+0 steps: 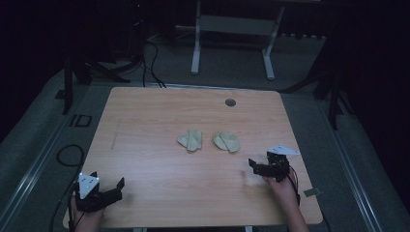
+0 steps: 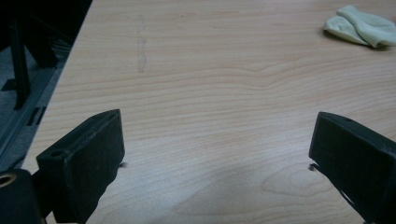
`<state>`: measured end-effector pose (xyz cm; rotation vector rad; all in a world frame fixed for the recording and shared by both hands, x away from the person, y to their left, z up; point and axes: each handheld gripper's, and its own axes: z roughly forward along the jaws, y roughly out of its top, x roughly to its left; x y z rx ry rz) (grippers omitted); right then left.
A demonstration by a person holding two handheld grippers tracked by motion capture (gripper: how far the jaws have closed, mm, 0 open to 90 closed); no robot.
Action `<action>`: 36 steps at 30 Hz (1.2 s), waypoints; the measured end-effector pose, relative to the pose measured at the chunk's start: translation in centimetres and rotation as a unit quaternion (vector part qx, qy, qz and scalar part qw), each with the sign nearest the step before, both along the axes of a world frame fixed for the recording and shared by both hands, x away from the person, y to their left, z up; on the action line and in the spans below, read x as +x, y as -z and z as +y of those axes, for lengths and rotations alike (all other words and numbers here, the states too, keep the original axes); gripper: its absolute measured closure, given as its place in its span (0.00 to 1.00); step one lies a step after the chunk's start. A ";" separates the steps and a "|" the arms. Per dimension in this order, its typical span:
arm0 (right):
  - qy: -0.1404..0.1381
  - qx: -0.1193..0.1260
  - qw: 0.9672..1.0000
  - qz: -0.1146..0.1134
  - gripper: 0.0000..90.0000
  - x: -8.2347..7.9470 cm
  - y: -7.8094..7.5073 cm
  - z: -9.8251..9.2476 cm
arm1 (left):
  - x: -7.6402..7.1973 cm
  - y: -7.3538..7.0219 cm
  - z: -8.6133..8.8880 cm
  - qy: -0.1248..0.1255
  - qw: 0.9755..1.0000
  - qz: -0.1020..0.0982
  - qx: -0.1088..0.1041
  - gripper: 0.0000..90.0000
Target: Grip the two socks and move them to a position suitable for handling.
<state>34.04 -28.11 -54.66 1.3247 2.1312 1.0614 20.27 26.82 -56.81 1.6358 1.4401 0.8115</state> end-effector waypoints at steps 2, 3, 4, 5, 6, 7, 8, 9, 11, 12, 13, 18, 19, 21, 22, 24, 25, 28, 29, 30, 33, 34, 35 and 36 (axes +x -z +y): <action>-0.005 0.001 1.000 0.004 0.15 0.5 -0.1 0.6 | 0.1 -0.1 0.0 0.004 1.000 0.013 -0.011 0.04; -0.010 0.004 1.000 0.007 0.15 0.7 -0.2 1.0 | 0.1 -0.1 0.0 0.005 1.000 0.014 -0.012 0.04; -0.010 0.004 1.000 0.007 0.15 0.7 -0.2 1.0 | 0.1 -0.1 0.0 0.005 1.000 0.014 -0.012 0.04; -0.018 0.007 1.000 0.009 0.15 1.0 -0.2 1.3 | 0.1 0.0 -0.1 0.004 1.000 0.015 -0.009 0.04; -0.015 0.000 1.000 0.007 0.15 1.4 -0.4 2.0 | 0.1 0.0 -0.1 0.006 1.000 0.016 -0.011 0.04; -0.023 0.000 1.000 0.011 0.15 1.7 -0.5 2.4 | 0.1 0.0 -0.1 0.008 1.000 0.019 -0.011 0.04; -0.025 -0.002 1.000 0.011 0.15 1.9 -0.6 2.8 | 0.2 0.0 -0.1 0.009 1.000 0.023 -0.012 0.04; -0.027 -0.003 1.000 0.015 0.15 2.3 -0.7 3.2 | 0.2 0.1 -0.1 0.011 1.000 0.024 -0.013 0.04; -0.033 0.002 0.999 0.017 0.16 2.7 -1.0 3.8 | 0.2 0.2 -0.1 0.014 0.999 0.028 -0.018 0.04; -0.034 0.005 0.999 0.016 0.16 2.9 -1.1 4.1 | 0.1 0.2 -0.1 0.017 0.999 0.027 -0.020 0.04; -0.039 0.007 0.999 0.016 0.16 3.2 -1.3 4.6 | 0.1 0.2 -0.1 0.018 0.999 0.027 -0.021 0.04; -0.047 0.002 0.999 0.012 0.23 4.6 -1.9 6.5 | 0.1 0.1 -0.2 0.024 0.999 0.028 -0.019 0.04; -0.050 0.005 0.999 0.013 0.23 4.9 -2.0 6.9 | 0.1 0.1 -0.2 0.028 0.999 0.028 -0.019 0.04; -0.053 0.001 0.999 0.011 0.25 5.5 -2.2 7.7 | 0.0 0.1 -0.3 0.030 0.999 0.029 -0.016 0.04; -0.056 -0.002 0.998 0.011 0.26 5.8 -2.2 8.1 | 0.0 0.1 -0.3 0.031 0.999 0.029 -0.016 0.04; -0.056 -0.005 0.998 0.012 0.26 6.1 -2.2 8.5 | 0.1 0.1 -0.4 0.030 0.999 0.030 -0.013 0.04; -0.054 -0.011 0.998 0.013 0.29 6.5 -2.1 9.0 | 0.1 0.1 -0.4 0.033 0.999 0.031 -0.014 0.04; -0.057 -0.015 0.998 0.018 0.36 7.2 -1.7 9.9 | 0.1 0.2 -0.4 0.032 0.999 0.033 -0.015 0.04; -0.055 -0.022 0.998 0.019 0.36 7.5 -1.5 10.3 | 0.1 0.2 -0.4 0.034 0.999 0.033 -0.017 0.04; -0.053 -0.023 0.998 0.021 0.37 7.7 -1.3 10.4 | 0.1 0.2 -0.4 0.033 0.999 0.033 -0.015 0.04; -0.049 -0.028 0.998 0.028 0.37 8.3 -0.6 11.1 | 0.1 0.2 -0.3 0.033 0.999 0.032 -0.017 0.04; -0.047 -0.030 0.998 0.029 0.37 8.5 -0.4 11.3 | 0.1 0.2 -0.3 0.033 0.999 0.032 -0.018 0.04; -0.046 -0.030 0.998 0.032 0.37 8.7 -0.1 11.5 | 0.1 0.2 -0.2 0.034 0.999 0.033 -0.019 0.04; -0.046 -0.032 0.998 0.033 0.37 8.8 0.1 11.7 | 0.1 0.2 -0.2 0.032 0.999 0.034 -0.019 0.04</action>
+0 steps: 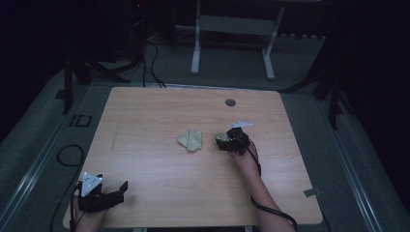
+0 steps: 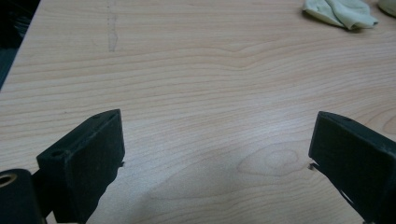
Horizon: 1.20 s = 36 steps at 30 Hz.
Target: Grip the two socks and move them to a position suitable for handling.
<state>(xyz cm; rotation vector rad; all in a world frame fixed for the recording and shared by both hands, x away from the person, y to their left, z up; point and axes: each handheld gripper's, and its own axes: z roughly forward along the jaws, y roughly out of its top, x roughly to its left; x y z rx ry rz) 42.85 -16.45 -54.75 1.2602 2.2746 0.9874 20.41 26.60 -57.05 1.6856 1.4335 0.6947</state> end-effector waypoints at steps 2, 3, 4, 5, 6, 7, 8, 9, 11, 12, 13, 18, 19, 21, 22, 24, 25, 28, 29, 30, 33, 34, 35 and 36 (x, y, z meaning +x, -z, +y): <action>0.002 -0.011 1.000 0.001 0.37 0.2 0.5 0.4 | 0.0 0.0 0.0 0.003 1.000 0.002 0.001 0.04; 0.003 -0.016 1.000 0.000 0.37 0.3 0.7 0.6 | 0.0 0.1 0.0 0.002 1.000 0.002 0.001 0.04; 0.003 -0.016 1.000 0.000 0.37 0.3 0.7 0.6 | 0.0 0.1 0.0 0.002 1.000 0.002 0.001 0.04; 0.003 -0.037 0.999 -0.017 0.36 0.2 1.3 1.1 | 0.1 0.1 0.0 0.003 1.000 0.003 0.003 0.04; 0.000 -0.050 0.998 -0.026 0.36 0.0 1.4 1.3 | 0.1 0.1 0.0 0.003 1.000 0.004 0.003 0.04; -0.002 -0.058 0.998 -0.034 0.37 -0.1 1.5 1.5 | 0.1 0.2 0.0 0.002 1.000 0.006 0.003 0.04; 0.000 -0.055 0.998 -0.038 0.39 -0.2 1.6 1.5 | 0.1 0.2 0.0 0.002 1.000 0.006 0.003 0.04; 0.000 -0.052 0.998 -0.039 0.42 -0.3 1.6 1.5 | 0.1 0.3 0.0 0.002 1.000 0.006 0.004 0.04; 0.004 -0.049 0.998 -0.044 0.51 -0.5 1.7 1.5 | 0.1 0.3 -0.1 0.004 1.000 0.006 0.004 0.04; 0.006 -0.054 0.997 -0.047 0.59 -0.5 1.6 1.6 | 0.1 0.3 -0.1 0.004 1.000 0.006 0.004 0.04; 0.007 -0.063 0.997 -0.051 0.65 -0.6 1.6 1.7 | 0.1 0.3 -0.1 0.004 1.000 0.006 0.004 0.04; 0.014 -0.083 0.995 -0.051 0.88 -0.5 1.3 1.9 | 0.2 0.3 -0.1 0.007 1.000 0.008 0.006 0.04; 0.014 -0.083 0.995 -0.051 0.88 -0.5 1.3 1.9 | 0.2 0.3 -0.1 0.007 1.000 0.008 0.006 0.04; 0.016 -0.080 0.996 -0.042 0.91 -0.3 1.0 1.8 | 0.2 0.3 -0.1 0.007 1.000 0.009 0.006 0.04; 0.015 -0.083 0.996 -0.041 0.91 -0.3 0.8 1.7 | 0.2 0.3 -0.1 0.008 1.000 0.009 0.006 0.04; 0.014 -0.083 0.996 -0.040 0.91 -0.4 0.5 1.7 | 0.2 0.3 -0.1 0.007 1.000 0.009 0.005 0.04; 0.013 -0.079 0.996 -0.041 0.91 -0.6 0.3 1.6 | 0.2 0.3 -0.1 0.007 1.000 0.009 0.005 0.04; 0.011 -0.074 0.996 -0.044 0.91 -1.0 -0.5 1.3 | 0.2 0.3 -0.1 0.007 1.000 0.009 0.006 0.04; 0.011 -0.074 0.996 -0.044 0.91 -1.0 -0.5 1.3 | 0.2 0.3 -0.1 0.007 1.000 0.009 0.006 0.04; 0.010 -0.072 0.996 -0.045 0.91 -1.3 -0.7 1.3 | 0.2 0.3 -0.1 0.008 1.000 0.009 0.006 0.04; 0.009 -0.061 0.997 -0.040 0.91 -2.2 -1.4 0.9 | 0.2 0.3 -0.2 0.008 1.000 0.009 0.006 0.04; 0.010 -0.060 0.997 -0.039 0.91 -2.4 -1.5 0.8 | 0.2 0.3 -0.2 0.009 1.000 0.008 0.005 0.04; 0.009 -0.061 0.997 -0.040 0.91 -2.8 -1.7 0.7 | 0.2 0.3 -0.2 0.008 1.000 0.008 0.006 0.04; 0.010 -0.060 0.997 -0.043 0.91 -3.2 -1.9 0.7 | 0.3 0.3 -0.3 0.008 1.000 0.008 0.005 0.04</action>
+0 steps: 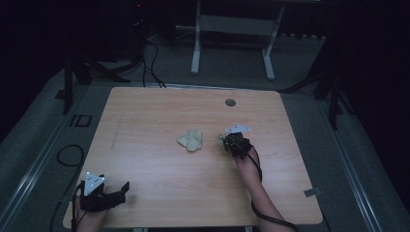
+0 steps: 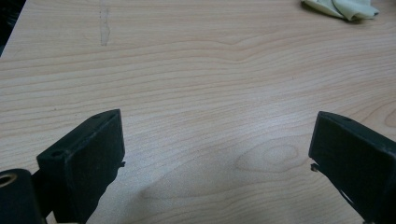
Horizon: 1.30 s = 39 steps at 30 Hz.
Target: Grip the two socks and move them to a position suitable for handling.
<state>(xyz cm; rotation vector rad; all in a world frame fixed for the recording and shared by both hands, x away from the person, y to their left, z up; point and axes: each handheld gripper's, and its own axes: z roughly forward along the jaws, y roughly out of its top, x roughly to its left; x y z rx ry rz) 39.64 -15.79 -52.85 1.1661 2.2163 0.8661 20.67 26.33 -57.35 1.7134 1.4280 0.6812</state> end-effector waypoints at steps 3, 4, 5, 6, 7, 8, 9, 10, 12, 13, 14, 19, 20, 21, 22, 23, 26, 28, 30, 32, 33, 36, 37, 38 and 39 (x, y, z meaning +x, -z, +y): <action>-0.004 0.003 1.000 -0.008 0.91 -1.2 -0.8 -0.2 | 0.1 0.0 0.0 0.000 1.000 0.002 -0.001 0.04; -0.004 0.003 1.000 -0.008 0.91 -1.2 -0.8 -0.2 | 0.1 0.0 0.0 0.000 1.000 0.002 -0.001 0.04; -0.009 0.000 1.000 -0.013 0.91 -1.6 -1.1 -0.2 | 0.1 0.0 -0.1 0.001 1.000 0.003 -0.001 0.04; -0.015 0.005 1.000 -0.019 0.91 -2.7 -2.0 -0.2 | 0.1 0.0 -0.1 0.001 1.000 0.002 -0.002 0.04; -0.020 0.009 1.000 -0.023 0.91 -3.2 -2.4 -0.2 | 0.1 0.0 -0.1 0.002 1.000 0.002 -0.002 0.04; -0.022 0.010 0.999 -0.027 0.91 -3.8 -2.8 -0.2 | 0.1 0.0 -0.2 0.002 1.000 0.002 -0.001 0.04; -0.025 0.010 0.999 -0.032 0.91 -4.4 -3.2 -0.1 | 0.1 0.0 -0.2 0.003 1.000 0.002 -0.002 0.04; -0.030 0.011 0.999 -0.037 0.91 -5.0 -3.5 -0.1 | 0.1 0.0 -0.2 0.004 1.000 0.001 -0.002 0.04; -0.033 0.014 0.998 -0.045 0.91 -6.4 -4.1 -0.1 | 0.1 -0.1 -0.2 0.003 1.000 -0.001 -0.003 0.04; -0.036 0.021 0.998 -0.042 0.91 -7.0 -4.2 -0.1 | 0.1 -0.1 -0.2 0.003 1.000 -0.001 -0.004 0.04; -0.040 0.020 0.998 -0.044 0.91 -7.7 -4.3 -0.1 | 0.1 -0.1 -0.2 0.002 1.000 -0.002 -0.004 0.04; -0.057 0.023 0.997 -0.044 0.91 -11.1 -4.5 0.2 | 0.0 -0.2 -0.2 0.002 1.000 -0.003 -0.006 0.04; -0.063 0.021 0.997 -0.047 0.91 -11.8 -4.6 0.3 | 0.0 -0.2 -0.3 0.002 1.000 -0.003 -0.005 0.04; -0.067 0.016 0.996 -0.055 0.91 -12.5 -4.6 0.5 | 0.0 -0.2 -0.3 0.002 1.000 -0.004 -0.006 0.04; -0.070 0.015 0.996 -0.057 0.91 -13.2 -4.5 0.6 | 0.0 -0.3 -0.3 0.002 1.000 -0.005 -0.006 0.04; -0.072 0.021 0.995 -0.058 0.91 -13.8 -4.4 0.7 | 0.0 -0.3 -0.3 0.002 1.000 -0.005 -0.006 0.04; -0.081 0.019 0.995 -0.056 0.91 -15.3 -3.5 1.2 | 0.0 -0.3 -0.4 0.004 1.000 -0.005 -0.005 0.04; -0.084 0.022 0.995 -0.043 0.91 -15.9 -2.5 1.7 | 0.0 -0.2 -0.5 0.007 1.000 -0.003 -0.006 0.04; -0.089 0.018 0.995 -0.030 0.91 -16.1 -1.1 2.2 | 0.1 -0.2 -0.6 0.010 1.000 -0.002 -0.006 0.04; -0.093 0.019 0.995 -0.009 0.91 -16.1 0.1 2.7 | 0.1 -0.2 -0.7 0.012 1.000 -0.002 -0.005 0.04; -0.096 0.023 0.995 -0.002 0.91 -16.1 0.5 3.0 | 0.1 -0.2 -0.8 0.014 1.000 -0.002 -0.005 0.04; -0.097 0.015 0.995 0.004 0.90 -16.0 1.7 3.9 | 0.1 -0.2 -0.9 0.018 1.000 -0.001 -0.003 0.04; -0.098 0.015 0.995 0.010 0.90 -16.0 2.1 4.1 | 0.1 -0.2 -1.0 0.019 1.000 0.000 -0.003 0.05; -0.098 0.013 0.995 0.015 0.90 -15.9 2.6 4.4 | 0.1 -0.2 -1.0 0.019 1.000 0.000 -0.002 0.05; -0.096 0.014 0.995 0.021 0.88 -15.9 3.0 4.6 | 0.1 -0.1 -1.1 0.021 1.000 0.000 -0.003 0.05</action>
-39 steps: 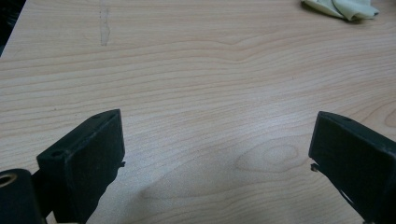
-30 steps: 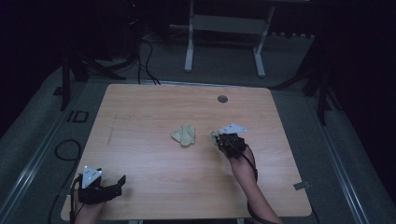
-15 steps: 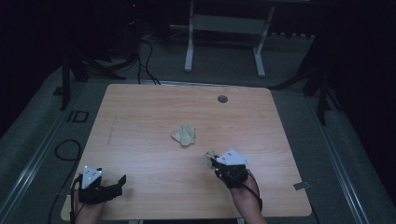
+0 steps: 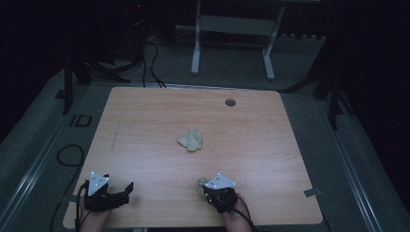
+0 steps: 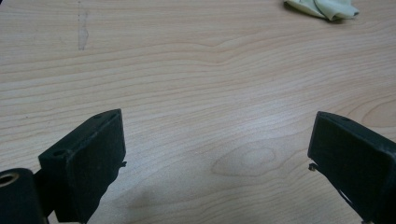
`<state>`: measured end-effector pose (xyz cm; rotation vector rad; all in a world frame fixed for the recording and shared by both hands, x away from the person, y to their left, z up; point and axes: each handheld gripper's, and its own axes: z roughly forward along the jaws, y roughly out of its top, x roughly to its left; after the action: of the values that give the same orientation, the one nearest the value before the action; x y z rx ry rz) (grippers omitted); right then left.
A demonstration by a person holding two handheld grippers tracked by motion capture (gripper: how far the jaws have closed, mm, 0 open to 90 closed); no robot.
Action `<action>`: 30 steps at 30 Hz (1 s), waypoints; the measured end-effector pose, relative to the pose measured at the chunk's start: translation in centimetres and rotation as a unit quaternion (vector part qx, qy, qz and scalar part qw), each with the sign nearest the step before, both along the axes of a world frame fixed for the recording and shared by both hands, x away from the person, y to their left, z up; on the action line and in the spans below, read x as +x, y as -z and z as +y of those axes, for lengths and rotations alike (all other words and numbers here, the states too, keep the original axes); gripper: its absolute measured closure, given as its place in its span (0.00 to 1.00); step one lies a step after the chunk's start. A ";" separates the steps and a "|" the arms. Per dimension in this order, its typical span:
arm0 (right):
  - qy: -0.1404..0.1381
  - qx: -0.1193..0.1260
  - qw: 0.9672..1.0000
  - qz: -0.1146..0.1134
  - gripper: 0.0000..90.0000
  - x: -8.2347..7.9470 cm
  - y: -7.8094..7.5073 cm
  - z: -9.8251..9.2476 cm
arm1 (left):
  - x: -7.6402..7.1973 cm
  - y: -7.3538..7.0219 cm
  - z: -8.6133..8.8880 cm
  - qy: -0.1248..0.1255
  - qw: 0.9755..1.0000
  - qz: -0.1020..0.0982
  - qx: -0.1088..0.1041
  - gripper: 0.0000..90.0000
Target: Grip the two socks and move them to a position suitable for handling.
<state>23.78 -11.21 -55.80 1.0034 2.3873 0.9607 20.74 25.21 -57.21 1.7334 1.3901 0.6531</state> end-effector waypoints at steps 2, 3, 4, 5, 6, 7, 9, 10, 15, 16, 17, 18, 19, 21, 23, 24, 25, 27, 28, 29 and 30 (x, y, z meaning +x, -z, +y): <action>0.000 0.003 1.000 0.006 0.85 0.1 0.4 0.2 | 0.0 0.0 -0.2 0.005 1.000 0.001 0.001 0.05; 0.008 0.001 1.000 -0.007 0.79 -0.3 0.7 0.6 | 0.0 0.0 -0.3 0.005 1.000 0.001 0.002 0.05; 0.006 0.000 1.000 -0.006 0.76 -0.3 0.7 0.8 | 0.0 0.1 -0.4 0.004 1.000 -0.001 0.005 0.05; 0.005 -0.001 1.000 -0.007 0.72 -0.4 0.7 1.0 | 0.1 0.0 -0.7 0.005 1.000 -0.002 0.009 0.05; 0.005 -0.001 1.000 -0.007 0.72 -0.4 0.7 1.0 | 0.1 0.0 -0.7 0.005 1.000 -0.002 0.009 0.05; -0.005 0.000 1.000 -0.002 0.62 -0.5 0.6 1.3 | 0.1 0.0 -0.9 0.008 1.000 -0.002 0.008 0.05; -0.020 0.006 1.000 0.002 0.53 -0.5 0.1 1.4 | 0.0 -0.1 -1.2 0.015 1.000 -0.002 0.008 0.05; -0.023 0.009 1.000 -0.005 0.49 -0.6 -0.4 1.3 | 0.0 -0.2 -1.5 0.019 1.000 -0.002 0.007 0.05; -0.039 0.027 0.999 -0.019 0.42 -0.2 -3.1 -0.1 | -0.1 -0.9 -3.6 0.066 0.998 0.004 -0.015 0.07; -0.041 0.042 0.998 -0.012 0.37 0.4 -4.3 -1.1 | 0.0 -1.4 -4.9 0.089 0.996 0.003 -0.021 0.10; -0.044 0.045 0.998 -0.002 0.34 0.9 -4.8 -1.5 | 0.0 -1.4 -4.9 0.089 0.996 0.003 -0.021 0.13; -0.055 0.051 0.997 0.002 0.36 1.3 -5.3 -2.0 | 0.1 -1.7 -5.8 0.104 0.994 0.004 -0.025 0.14; -0.057 0.055 0.997 -0.002 0.39 1.4 -5.6 -2.2 | 0.2 -2.1 -7.1 0.134 0.990 0.011 -0.035 0.15; -0.074 0.060 0.995 -0.005 0.40 1.8 -6.4 -2.8 | 0.5 -2.5 -8.6 0.162 0.986 0.020 -0.043 0.16; -0.082 0.059 0.995 0.000 0.41 2.2 -6.9 -3.0 | 0.8 -2.9 -10.1 0.188 0.980 0.031 -0.050 0.19; -0.091 0.063 0.994 0.010 0.43 2.5 -7.0 -3.1 | 0.8 -2.9 -10.1 0.188 0.980 0.031 -0.050 0.22; -0.095 0.064 0.993 0.007 0.52 2.7 -7.2 -3.2 | 1.3 -3.1 -11.6 0.207 0.976 0.036 -0.057 0.23; -0.116 0.052 0.992 0.010 0.59 3.1 -7.2 -3.1 | 1.6 -3.1 -12.2 0.213 0.975 0.040 -0.055 0.28; -0.119 0.047 0.992 0.013 0.67 3.2 -7.1 -2.9 | 1.9 -3.1 -12.9 0.221 0.973 0.042 -0.052 0.30; -0.124 0.044 0.991 0.015 0.69 3.3 -6.9 -2.8 | 2.5 -2.8 -14.0 0.230 0.971 0.053 -0.043 0.33; -0.124 0.044 0.991 0.015 0.69 3.3 -6.9 -2.8 | 2.5 -2.8 -14.0 0.230 0.971 0.053 -0.043 0.36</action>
<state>27.09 -14.02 -48.94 0.7661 2.5583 1.1526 23.26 11.19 -54.36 1.9496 1.0109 0.2435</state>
